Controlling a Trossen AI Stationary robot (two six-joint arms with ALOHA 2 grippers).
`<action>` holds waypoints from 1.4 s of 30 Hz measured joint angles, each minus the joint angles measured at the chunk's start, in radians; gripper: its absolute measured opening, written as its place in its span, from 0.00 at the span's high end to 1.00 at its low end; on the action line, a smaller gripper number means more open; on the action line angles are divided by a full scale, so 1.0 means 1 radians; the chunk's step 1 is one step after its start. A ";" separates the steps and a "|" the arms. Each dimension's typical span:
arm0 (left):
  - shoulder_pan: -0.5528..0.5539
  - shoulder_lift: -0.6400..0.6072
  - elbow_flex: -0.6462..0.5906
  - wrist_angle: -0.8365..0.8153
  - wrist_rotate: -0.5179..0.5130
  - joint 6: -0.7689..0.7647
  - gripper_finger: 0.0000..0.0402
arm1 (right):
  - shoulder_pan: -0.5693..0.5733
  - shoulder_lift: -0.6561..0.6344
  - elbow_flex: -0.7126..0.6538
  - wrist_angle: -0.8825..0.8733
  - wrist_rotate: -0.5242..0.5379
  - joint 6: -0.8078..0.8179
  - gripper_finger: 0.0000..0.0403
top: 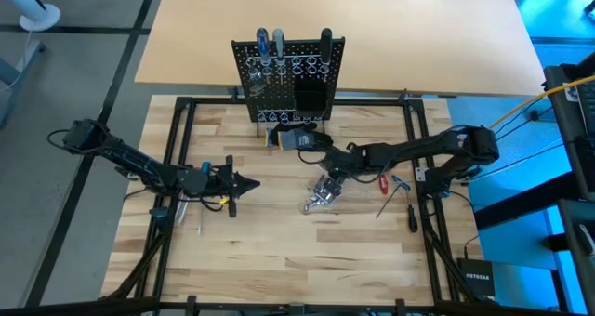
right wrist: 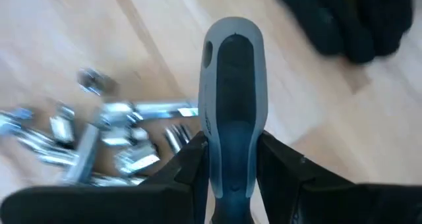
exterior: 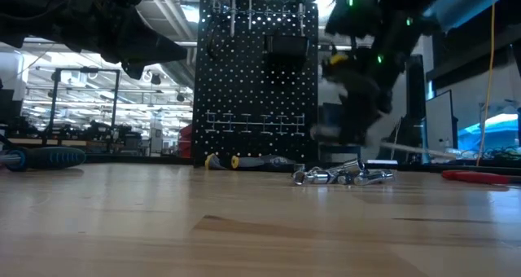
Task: Hang tools onto peg board
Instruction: Hang the gray screwdriver on the pegboard
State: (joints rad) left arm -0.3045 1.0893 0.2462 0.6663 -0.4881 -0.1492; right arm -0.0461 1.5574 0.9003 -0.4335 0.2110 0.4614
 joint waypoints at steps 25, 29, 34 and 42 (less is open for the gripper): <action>0.000 0.000 0.000 0.003 0.000 -0.009 0.99 | 0.100 -0.117 0.352 0.344 0.209 -0.431 0.75; 0.000 0.000 0.000 0.003 0.000 -0.008 0.99 | 0.098 -0.117 0.412 0.459 0.212 -0.525 0.75; 0.000 0.000 0.000 0.002 0.000 -0.008 0.99 | 0.098 -0.117 0.448 0.650 0.211 -0.671 0.75; 0.014 0.000 0.000 -0.001 0.000 -0.009 0.99 | 0.057 -0.117 0.475 0.917 0.169 -0.783 0.75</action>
State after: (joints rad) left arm -0.2900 1.0893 0.2462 0.6655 -0.4881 -0.1585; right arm 0.0113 1.4399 1.3756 0.4837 0.3802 -0.3218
